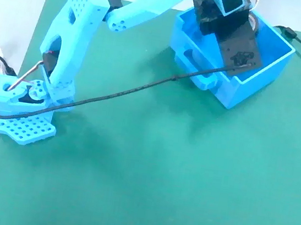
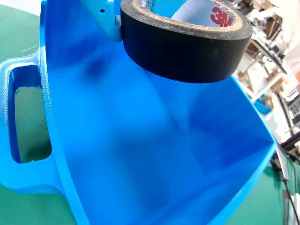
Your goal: Put the tape in the box
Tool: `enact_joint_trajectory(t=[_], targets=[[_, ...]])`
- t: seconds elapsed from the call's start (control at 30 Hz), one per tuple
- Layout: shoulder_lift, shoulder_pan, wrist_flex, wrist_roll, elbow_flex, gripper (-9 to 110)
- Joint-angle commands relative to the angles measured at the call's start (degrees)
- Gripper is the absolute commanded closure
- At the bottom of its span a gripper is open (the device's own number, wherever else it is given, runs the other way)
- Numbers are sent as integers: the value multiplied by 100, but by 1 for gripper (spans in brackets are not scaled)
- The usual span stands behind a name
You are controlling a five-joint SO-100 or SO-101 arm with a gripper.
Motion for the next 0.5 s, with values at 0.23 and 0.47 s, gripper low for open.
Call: enact_joint_trajectory(t=[0.23,0.47], targets=[[-53,-167,-132,0,-571,102],[-62,-158,-132,-26,-571,102]])
